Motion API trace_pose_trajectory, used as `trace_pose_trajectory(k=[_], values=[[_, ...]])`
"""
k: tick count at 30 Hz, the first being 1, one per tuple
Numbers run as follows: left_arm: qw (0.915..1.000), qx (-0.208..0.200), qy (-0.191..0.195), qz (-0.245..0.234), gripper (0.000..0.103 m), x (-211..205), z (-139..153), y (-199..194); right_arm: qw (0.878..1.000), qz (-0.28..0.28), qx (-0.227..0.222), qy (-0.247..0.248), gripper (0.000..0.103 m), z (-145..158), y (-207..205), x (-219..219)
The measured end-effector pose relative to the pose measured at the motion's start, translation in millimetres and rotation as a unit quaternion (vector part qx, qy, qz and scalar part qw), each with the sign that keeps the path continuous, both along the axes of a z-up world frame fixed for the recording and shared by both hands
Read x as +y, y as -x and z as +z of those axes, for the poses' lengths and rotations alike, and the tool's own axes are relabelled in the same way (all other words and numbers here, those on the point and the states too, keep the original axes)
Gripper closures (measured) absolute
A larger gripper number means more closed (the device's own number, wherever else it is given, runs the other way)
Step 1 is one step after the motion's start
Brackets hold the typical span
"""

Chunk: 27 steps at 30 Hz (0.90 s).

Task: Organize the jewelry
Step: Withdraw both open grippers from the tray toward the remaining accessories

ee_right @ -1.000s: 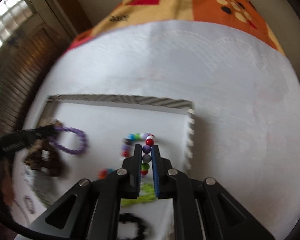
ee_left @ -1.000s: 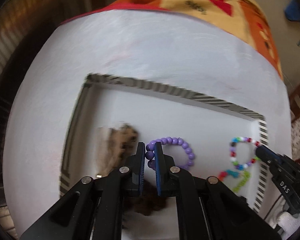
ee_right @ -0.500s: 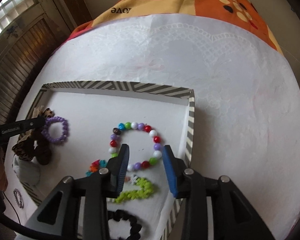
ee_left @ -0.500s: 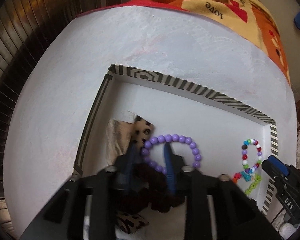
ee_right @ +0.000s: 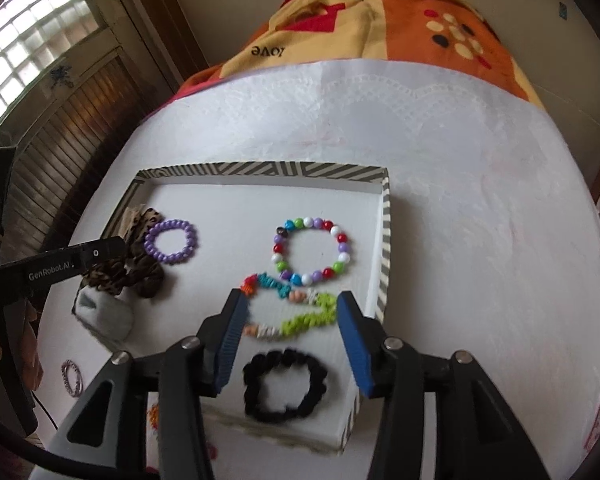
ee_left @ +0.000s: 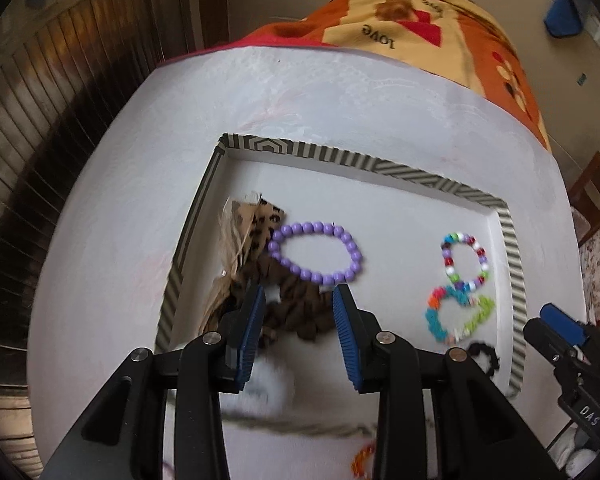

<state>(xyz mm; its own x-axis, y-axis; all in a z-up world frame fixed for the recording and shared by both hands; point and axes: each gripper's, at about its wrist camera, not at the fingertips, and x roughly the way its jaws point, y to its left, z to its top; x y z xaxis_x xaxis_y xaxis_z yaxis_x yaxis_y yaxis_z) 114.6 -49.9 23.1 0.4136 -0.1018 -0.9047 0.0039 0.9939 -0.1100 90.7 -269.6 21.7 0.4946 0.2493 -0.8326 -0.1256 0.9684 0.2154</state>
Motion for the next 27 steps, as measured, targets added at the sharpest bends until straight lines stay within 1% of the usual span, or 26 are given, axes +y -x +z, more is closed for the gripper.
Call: trace_pose_trajectory(k=[2,5,7,10,19,21,24,27], values=[[1.0000,-0.006,0.000,-0.004,0.076,0.5,4.6,12.2,1.000,-0.002,-0.005,0.000,0.047,6.5,13.8,-1.0],[0.9999,-0.012,-0.005,-0.010,0.076,-0.2,8.5,34.5,1.000,0.002,-0.008,0.006,0.046,14.1,34.0,-0.4],[0.9997,-0.014,-0.015,-0.015,0.076,-2.2,10.6,49.9,1.000,0.003,-0.012,0.010,0.046,18.5,46.5,1.0],[0.9994,-0.021,-0.020,-0.020,0.076,-1.3,15.6,70.8,1.000,0.001,-0.014,0.008,0.046,23.1,66.0,1.8],[0.9984,-0.034,-0.019,-0.041,0.076,-3.0,26.7,124.2,1.000,-0.002,-0.022,0.019,0.045,27.9,115.5,12.0],[0.9981,-0.037,-0.020,-0.045,0.076,-3.0,28.5,132.9,0.999,-0.003,-0.025,0.024,0.045,28.8,126.4,14.4],[0.9975,-0.040,-0.023,-0.052,0.076,-3.6,30.5,146.1,0.999,-0.005,-0.027,0.018,0.044,30.1,141.0,16.5],[0.9971,-0.042,-0.022,-0.059,0.076,-4.3,31.7,157.5,0.999,-0.004,-0.027,0.020,0.042,30.6,154.2,19.4]])
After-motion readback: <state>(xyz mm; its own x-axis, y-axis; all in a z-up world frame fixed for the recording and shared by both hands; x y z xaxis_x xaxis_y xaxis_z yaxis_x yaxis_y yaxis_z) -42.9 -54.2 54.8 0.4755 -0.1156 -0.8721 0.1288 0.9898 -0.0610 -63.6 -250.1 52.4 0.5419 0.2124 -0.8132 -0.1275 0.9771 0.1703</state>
